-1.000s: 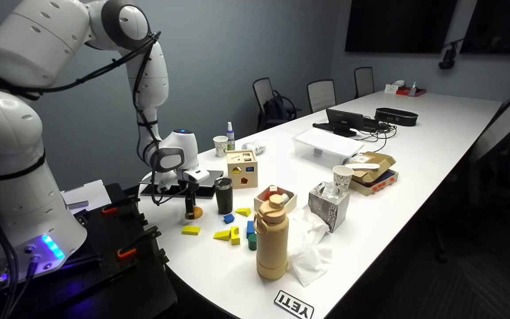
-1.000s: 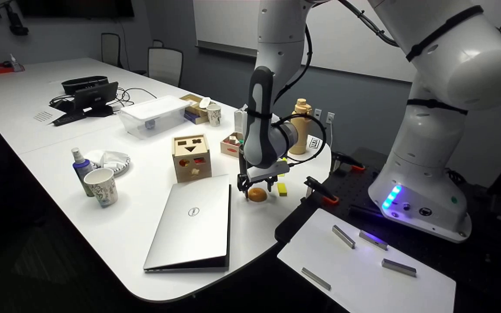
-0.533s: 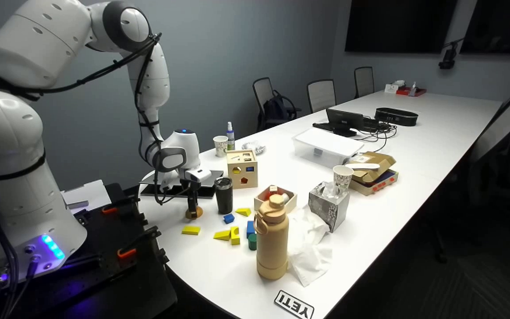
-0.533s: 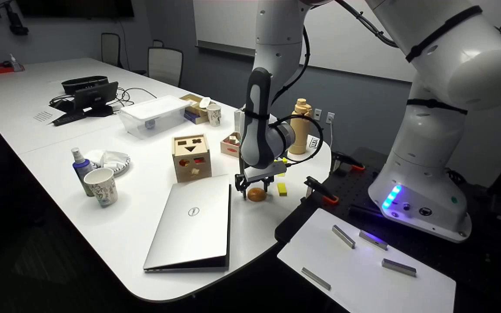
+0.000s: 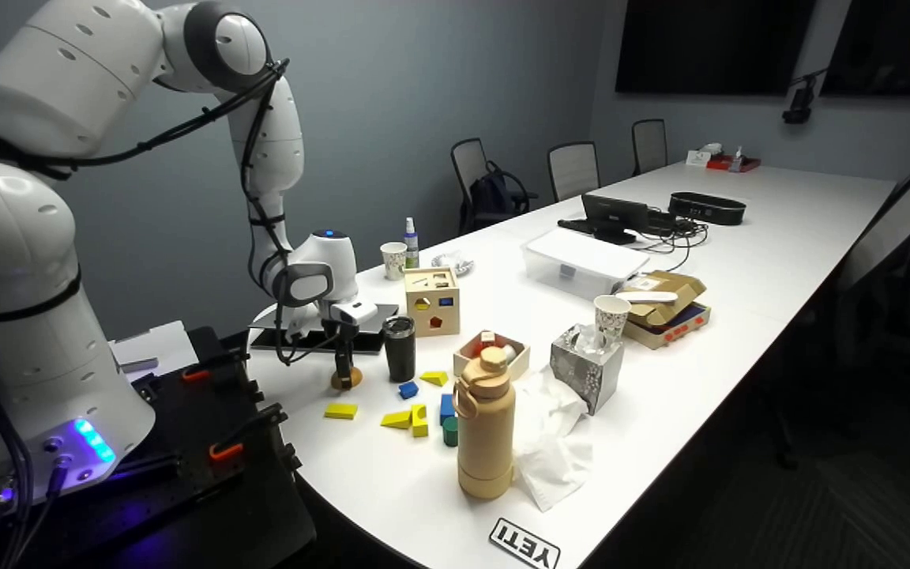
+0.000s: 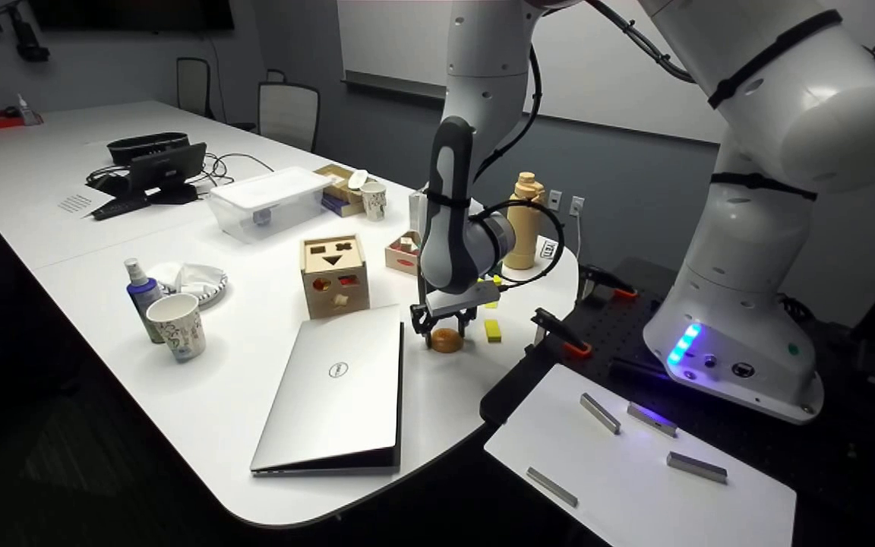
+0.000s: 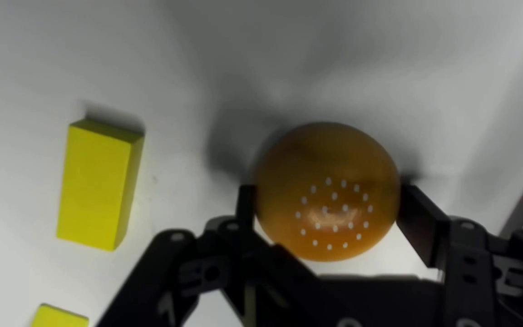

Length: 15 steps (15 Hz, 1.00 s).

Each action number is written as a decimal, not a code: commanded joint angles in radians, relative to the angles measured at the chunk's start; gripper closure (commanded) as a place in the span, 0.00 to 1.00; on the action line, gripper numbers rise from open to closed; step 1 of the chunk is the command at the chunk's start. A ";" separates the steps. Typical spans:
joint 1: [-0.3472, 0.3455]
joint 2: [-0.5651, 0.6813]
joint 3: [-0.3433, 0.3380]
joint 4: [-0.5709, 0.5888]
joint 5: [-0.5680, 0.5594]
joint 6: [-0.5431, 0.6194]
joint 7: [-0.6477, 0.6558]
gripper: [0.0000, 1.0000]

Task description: Put the yellow object inside the wooden box

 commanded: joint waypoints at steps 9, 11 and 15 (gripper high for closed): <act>-0.022 -0.304 -0.027 0.074 -0.062 -0.399 -0.012 0.47; -0.028 -0.348 -0.043 0.125 -0.118 -0.478 0.002 0.47; -0.056 -0.375 -0.071 0.219 -0.210 -0.499 0.017 0.47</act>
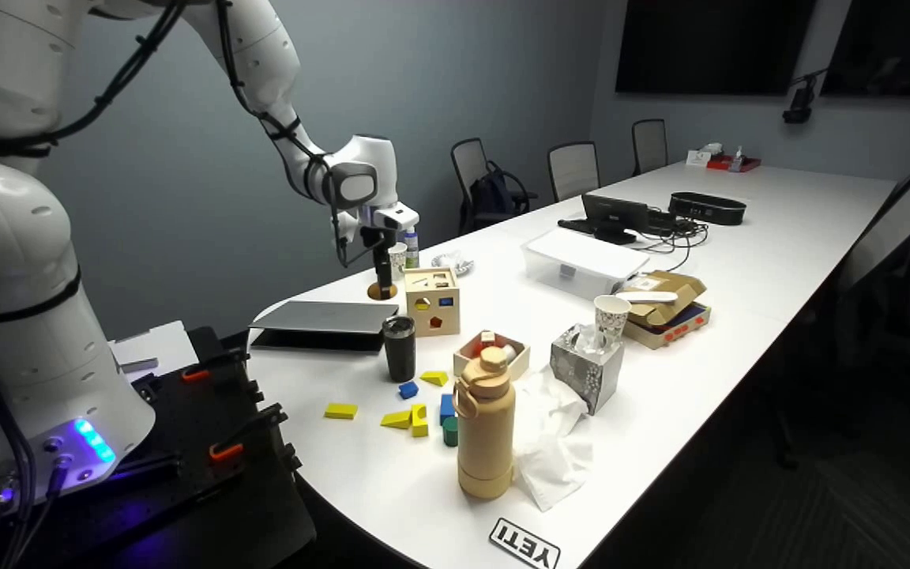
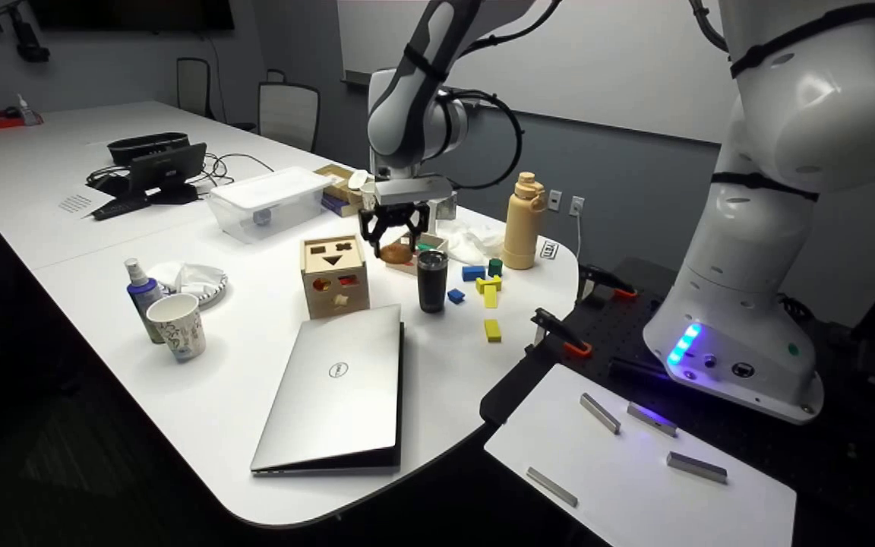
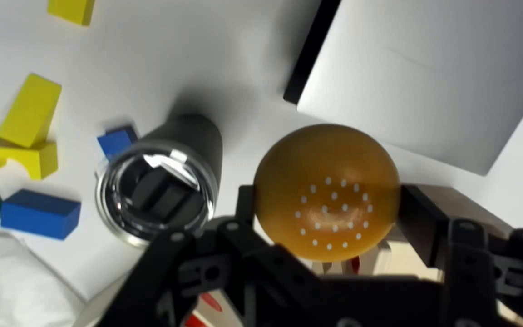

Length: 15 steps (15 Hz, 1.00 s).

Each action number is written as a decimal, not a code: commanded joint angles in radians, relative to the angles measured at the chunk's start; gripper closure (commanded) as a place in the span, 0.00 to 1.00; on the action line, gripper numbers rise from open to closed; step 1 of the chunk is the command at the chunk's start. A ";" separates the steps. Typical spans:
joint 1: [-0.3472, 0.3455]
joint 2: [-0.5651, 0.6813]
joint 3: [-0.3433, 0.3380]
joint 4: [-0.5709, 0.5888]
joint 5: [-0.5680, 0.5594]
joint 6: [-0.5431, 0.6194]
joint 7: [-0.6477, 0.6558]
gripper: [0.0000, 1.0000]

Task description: Put the yellow object inside the wooden box

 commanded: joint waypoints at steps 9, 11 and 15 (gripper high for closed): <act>-0.094 0.126 -0.124 0.257 -0.186 0.035 0.029 0.47; -0.098 0.174 -0.145 0.291 -0.204 0.055 0.030 0.47; -0.084 0.272 -0.212 0.333 -0.204 0.113 0.051 0.47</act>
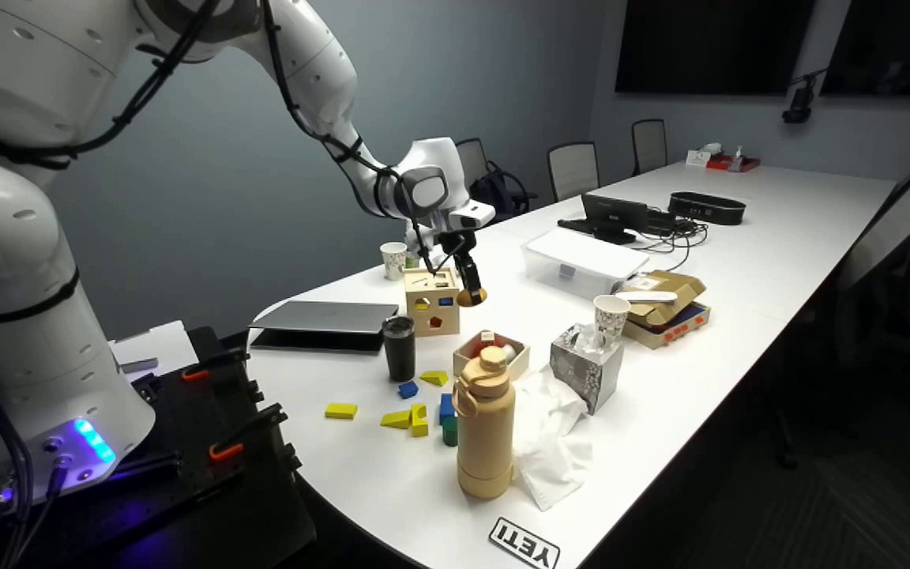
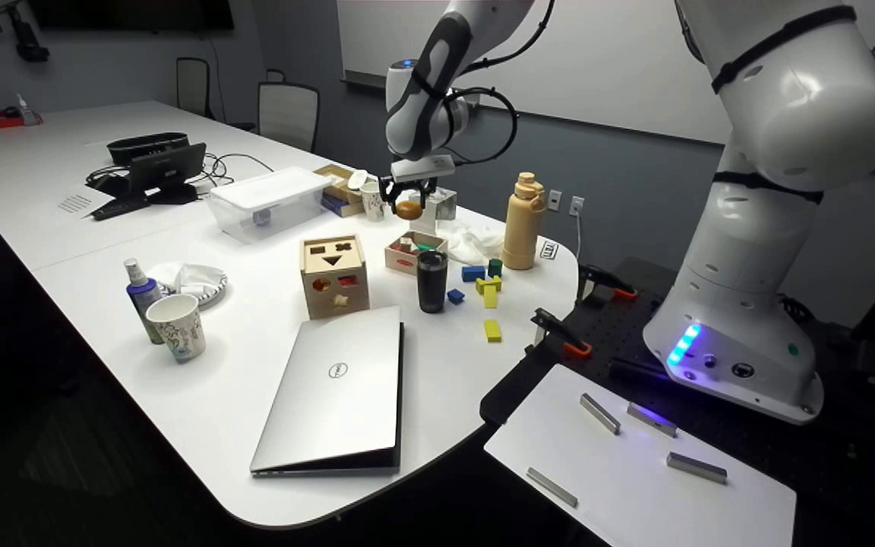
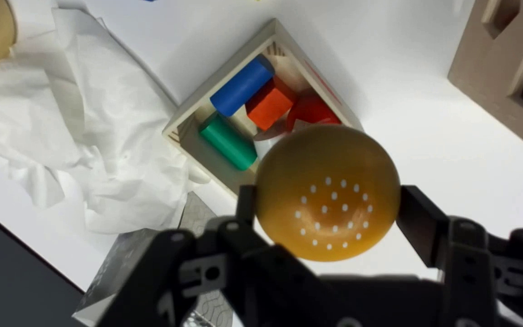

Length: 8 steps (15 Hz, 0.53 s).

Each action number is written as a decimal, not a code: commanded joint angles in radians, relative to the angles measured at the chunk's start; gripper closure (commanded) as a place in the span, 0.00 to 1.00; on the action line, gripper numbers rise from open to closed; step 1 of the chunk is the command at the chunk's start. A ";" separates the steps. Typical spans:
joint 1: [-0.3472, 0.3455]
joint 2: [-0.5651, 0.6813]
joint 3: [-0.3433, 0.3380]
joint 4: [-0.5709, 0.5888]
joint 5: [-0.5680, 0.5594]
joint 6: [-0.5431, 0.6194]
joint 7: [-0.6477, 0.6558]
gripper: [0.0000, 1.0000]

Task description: Put the yellow object inside the wooden box

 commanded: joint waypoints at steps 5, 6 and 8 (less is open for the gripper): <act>0.042 0.179 -0.117 0.095 -0.001 0.079 0.064 0.47; 0.046 0.197 -0.128 0.104 0.003 0.079 0.071 0.47; 0.051 0.227 -0.141 0.123 0.008 0.074 0.087 0.47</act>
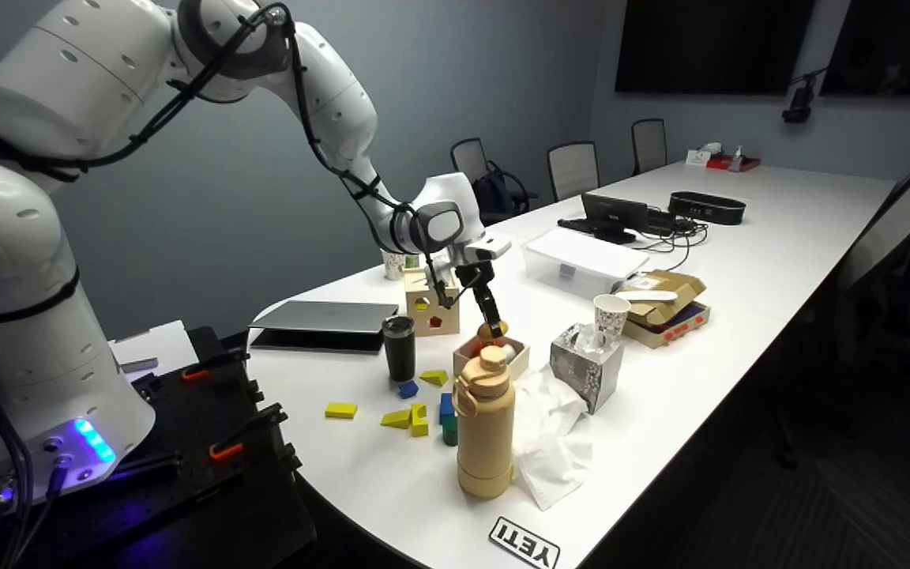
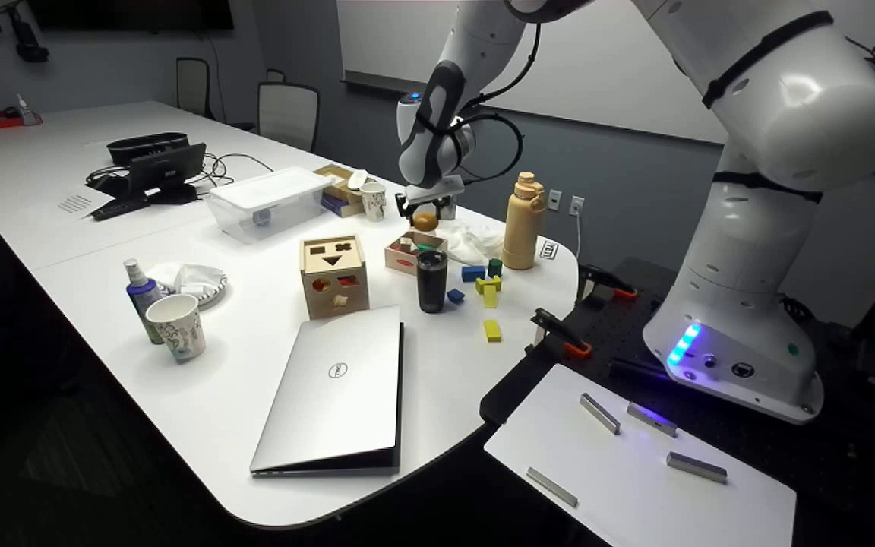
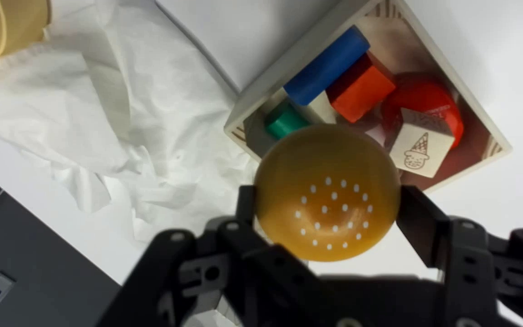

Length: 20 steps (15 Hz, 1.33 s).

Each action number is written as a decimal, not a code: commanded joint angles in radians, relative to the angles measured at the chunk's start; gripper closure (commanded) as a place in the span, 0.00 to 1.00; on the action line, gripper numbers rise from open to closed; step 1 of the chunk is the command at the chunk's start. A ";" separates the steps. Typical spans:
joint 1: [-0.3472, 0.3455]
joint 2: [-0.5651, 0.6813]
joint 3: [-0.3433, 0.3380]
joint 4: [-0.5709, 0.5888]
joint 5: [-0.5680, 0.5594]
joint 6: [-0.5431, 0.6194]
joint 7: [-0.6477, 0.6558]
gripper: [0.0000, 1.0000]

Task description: Put the yellow object inside the wooden box

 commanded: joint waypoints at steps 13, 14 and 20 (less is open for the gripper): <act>0.061 0.163 -0.076 0.156 0.012 -0.013 0.129 0.05; 0.061 0.162 -0.080 0.159 0.012 -0.016 0.132 0.00; 0.052 0.067 -0.056 0.112 0.025 -0.040 0.130 0.00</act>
